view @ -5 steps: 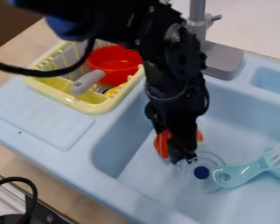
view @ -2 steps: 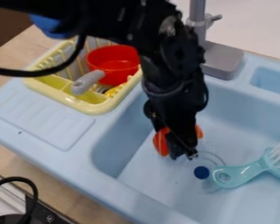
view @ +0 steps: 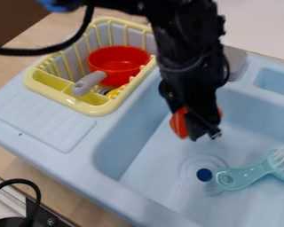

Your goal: Take the sushi to the faucet base.

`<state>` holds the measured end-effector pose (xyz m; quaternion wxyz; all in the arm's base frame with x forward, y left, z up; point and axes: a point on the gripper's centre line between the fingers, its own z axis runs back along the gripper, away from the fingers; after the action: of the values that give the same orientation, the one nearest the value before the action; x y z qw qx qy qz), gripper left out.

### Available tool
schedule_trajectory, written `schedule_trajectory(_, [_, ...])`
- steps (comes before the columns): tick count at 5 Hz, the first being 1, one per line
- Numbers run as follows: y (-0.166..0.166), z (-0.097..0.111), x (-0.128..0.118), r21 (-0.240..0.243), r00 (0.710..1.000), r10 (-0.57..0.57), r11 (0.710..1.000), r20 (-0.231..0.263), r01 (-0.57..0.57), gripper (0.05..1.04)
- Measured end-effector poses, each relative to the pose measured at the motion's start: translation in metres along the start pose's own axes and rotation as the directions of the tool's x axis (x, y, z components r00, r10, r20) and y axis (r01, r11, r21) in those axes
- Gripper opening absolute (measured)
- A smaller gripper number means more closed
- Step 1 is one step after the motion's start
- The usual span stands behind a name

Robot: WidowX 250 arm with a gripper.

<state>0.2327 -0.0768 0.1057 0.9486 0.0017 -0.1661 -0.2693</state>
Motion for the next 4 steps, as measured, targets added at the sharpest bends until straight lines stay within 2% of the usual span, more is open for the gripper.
schedule_trajectory(2, [0.006,0.023,0.036,0.048,0.994,0.054,0.997,0.097,-0.058,0.548])
schedule_trajectory(4, [0.019,0.020,0.059,0.103,0.975,0.150,0.980,0.165,-0.168,0.548])
